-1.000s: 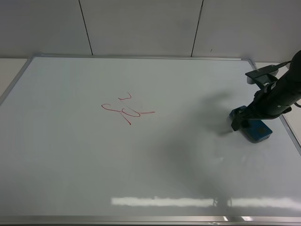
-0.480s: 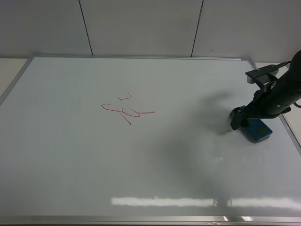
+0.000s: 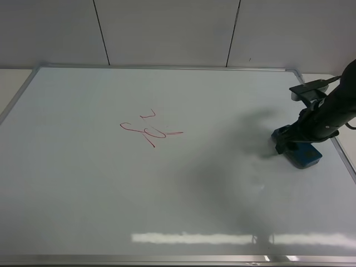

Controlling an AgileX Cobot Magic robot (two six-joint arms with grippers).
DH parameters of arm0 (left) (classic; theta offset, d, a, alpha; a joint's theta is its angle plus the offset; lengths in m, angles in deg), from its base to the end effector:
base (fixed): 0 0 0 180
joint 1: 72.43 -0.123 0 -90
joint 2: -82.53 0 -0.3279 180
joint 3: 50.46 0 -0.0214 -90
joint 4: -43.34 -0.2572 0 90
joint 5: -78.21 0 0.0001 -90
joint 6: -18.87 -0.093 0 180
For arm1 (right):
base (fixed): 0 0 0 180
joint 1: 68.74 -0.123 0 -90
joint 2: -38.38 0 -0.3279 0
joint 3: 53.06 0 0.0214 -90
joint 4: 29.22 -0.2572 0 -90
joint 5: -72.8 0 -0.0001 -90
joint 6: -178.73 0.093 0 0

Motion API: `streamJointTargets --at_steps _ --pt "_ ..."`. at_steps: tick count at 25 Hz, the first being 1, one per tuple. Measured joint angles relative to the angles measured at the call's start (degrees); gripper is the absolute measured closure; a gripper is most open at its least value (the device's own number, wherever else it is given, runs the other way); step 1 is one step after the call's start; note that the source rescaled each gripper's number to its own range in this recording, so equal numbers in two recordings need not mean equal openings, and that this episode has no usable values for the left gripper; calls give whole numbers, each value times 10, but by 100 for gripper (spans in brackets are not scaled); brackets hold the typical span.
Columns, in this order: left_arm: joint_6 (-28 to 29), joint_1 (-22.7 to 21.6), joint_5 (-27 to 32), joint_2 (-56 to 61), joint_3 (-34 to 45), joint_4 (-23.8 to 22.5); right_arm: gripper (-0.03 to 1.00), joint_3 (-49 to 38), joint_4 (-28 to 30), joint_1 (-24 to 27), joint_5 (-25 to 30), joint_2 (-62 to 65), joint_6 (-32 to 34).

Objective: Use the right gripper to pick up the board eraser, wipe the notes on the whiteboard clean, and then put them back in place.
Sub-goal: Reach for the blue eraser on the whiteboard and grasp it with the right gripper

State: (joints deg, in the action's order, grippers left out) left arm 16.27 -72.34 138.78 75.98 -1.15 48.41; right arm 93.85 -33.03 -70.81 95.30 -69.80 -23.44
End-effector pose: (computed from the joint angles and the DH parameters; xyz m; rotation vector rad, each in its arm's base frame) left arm -0.0418 -0.0071 0.2812 0.0520 2.0292 -0.0781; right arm 0.3056 0.0134 0.1580 -0.5188 2.8093 -0.0229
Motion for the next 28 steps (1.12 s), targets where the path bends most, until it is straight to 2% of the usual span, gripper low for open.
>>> streamJointTargets --at_steps 1,2,3,4,28 --pt "0 0 0 0 0 0 66 0 -1 0 0 -2 2" --pt "0 0 0 0 0 0 66 0 -1 0 0 -2 2" --pt "0 0 0 0 0 0 77 0 -3 0 0 -2 2" --pt "0 0 0 0 0 0 94 0 -7 0 0 -2 2" --pt "0 0 0 0 0 0 94 0 -15 0 0 -2 -1"
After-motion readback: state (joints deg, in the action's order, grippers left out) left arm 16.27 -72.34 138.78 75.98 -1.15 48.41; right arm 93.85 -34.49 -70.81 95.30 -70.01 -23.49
